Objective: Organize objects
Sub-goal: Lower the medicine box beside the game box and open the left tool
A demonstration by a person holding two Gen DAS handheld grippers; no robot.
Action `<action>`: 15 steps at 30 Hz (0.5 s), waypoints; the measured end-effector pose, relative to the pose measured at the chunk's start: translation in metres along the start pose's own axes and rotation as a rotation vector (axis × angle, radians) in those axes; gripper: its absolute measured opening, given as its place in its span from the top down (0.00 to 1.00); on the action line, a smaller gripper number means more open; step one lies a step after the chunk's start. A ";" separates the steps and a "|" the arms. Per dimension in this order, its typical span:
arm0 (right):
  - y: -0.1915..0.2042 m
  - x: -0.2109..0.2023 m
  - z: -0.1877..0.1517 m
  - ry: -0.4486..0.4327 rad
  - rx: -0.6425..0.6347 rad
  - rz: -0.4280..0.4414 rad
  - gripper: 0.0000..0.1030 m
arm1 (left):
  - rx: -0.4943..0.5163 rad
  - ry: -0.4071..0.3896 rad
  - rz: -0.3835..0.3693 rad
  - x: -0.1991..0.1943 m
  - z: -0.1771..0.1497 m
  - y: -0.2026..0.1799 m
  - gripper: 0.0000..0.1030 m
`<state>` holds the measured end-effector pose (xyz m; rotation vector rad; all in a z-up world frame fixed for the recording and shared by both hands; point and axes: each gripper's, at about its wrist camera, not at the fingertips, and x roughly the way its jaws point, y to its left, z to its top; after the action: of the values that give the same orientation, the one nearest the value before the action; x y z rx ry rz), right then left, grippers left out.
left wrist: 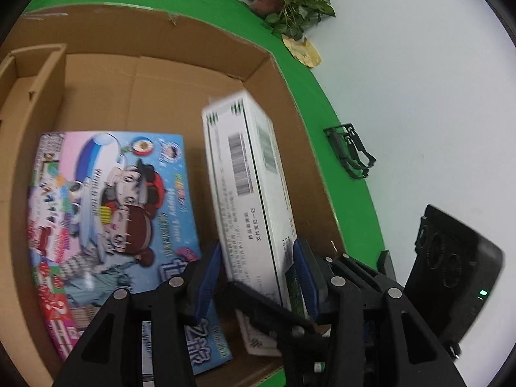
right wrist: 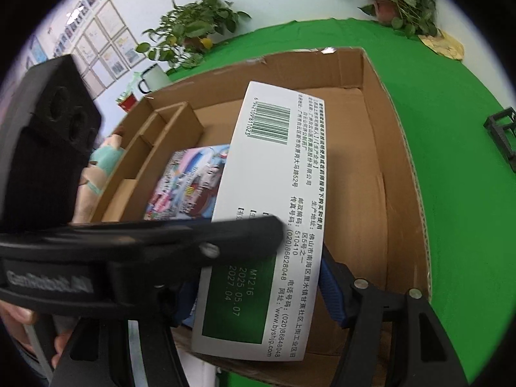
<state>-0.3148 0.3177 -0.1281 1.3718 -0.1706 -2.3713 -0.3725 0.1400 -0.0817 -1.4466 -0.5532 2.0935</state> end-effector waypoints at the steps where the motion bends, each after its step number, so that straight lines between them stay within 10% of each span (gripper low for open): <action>1: -0.004 0.003 -0.001 0.008 0.012 -0.007 0.38 | -0.002 -0.014 0.007 -0.003 0.001 0.002 0.54; 15: 0.005 0.016 -0.006 0.061 -0.067 -0.017 0.33 | -0.002 -0.041 0.062 -0.003 0.001 0.037 0.54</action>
<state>-0.3158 0.3078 -0.1422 1.4178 -0.0623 -2.3240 -0.3793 0.1092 -0.1011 -1.4418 -0.5332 2.1761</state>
